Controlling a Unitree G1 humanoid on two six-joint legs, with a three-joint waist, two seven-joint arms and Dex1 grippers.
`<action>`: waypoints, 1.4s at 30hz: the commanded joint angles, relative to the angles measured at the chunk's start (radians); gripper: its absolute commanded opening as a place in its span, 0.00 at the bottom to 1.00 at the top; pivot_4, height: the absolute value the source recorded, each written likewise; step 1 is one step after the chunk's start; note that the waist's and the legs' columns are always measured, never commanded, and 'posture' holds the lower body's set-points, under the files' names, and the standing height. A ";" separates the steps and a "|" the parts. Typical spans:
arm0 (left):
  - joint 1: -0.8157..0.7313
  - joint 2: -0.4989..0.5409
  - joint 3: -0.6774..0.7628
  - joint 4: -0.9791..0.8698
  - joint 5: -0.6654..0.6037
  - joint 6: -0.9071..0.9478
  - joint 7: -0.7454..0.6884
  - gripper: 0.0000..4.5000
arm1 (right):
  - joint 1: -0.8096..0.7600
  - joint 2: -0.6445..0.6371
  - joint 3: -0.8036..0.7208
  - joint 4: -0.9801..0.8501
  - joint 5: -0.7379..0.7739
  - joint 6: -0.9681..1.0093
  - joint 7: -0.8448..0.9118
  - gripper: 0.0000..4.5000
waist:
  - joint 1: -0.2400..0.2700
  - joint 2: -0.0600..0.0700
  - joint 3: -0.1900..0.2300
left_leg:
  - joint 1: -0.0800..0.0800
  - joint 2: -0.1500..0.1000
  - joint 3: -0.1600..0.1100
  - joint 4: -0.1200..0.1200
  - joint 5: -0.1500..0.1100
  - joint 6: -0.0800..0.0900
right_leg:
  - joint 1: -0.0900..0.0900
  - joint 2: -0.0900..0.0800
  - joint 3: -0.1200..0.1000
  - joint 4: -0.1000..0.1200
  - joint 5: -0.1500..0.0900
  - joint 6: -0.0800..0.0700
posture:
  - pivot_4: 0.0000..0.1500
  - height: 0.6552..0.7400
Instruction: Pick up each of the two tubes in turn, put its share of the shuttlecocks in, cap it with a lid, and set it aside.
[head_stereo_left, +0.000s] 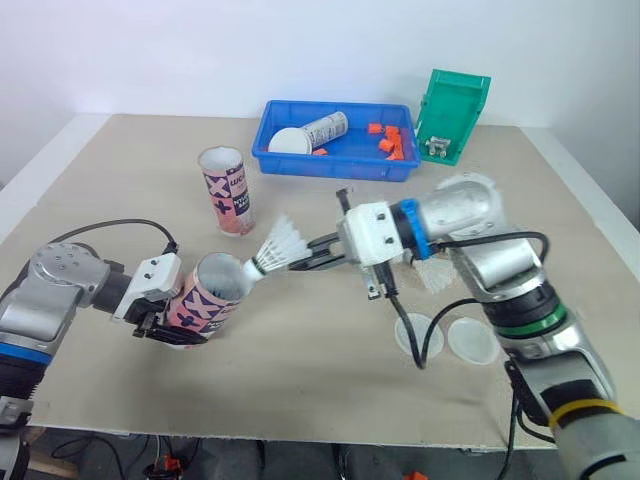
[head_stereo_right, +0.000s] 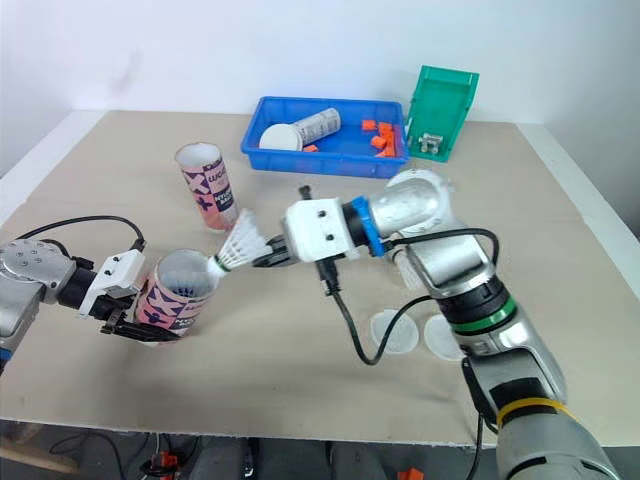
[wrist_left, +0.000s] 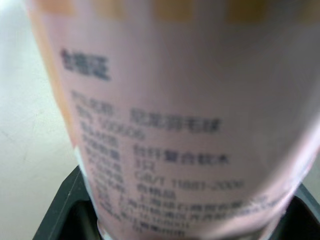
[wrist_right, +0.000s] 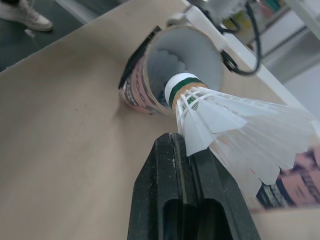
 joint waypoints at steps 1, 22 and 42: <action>0.018 -0.008 -0.029 -0.006 0.004 0.009 -0.009 0.61 | -0.070 0.051 0.020 0.039 -0.026 -0.047 0.015 0.01 | 0.000 0.000 0.000 | 0.000 0.000 0.000 0.000 0.000 0.000 | 0.000 0.000 0.000 0.000 0.000 0.000 | 1.00 0.62; 0.050 -0.008 -0.018 -0.033 -0.004 0.009 0.000 0.61 | 0.171 -0.078 -0.322 -0.165 0.201 0.368 -0.136 0.80 | 0.005 -0.002 -0.001 | -0.001 0.000 -0.001 -0.001 0.000 -0.001 | 0.000 0.000 -0.001 0.000 -0.002 -0.001 | 1.00 0.62; -0.090 -0.042 -0.169 0.118 -0.017 -0.086 -0.016 0.61 | 1.037 -0.229 -0.857 -0.482 0.316 0.684 -0.471 0.80 | 0.002 0.007 -0.007 | 0.006 -0.005 -0.001 0.003 -0.001 0.000 | 0.009 -0.004 0.004 -0.002 -0.006 0.007 | 1.00 0.62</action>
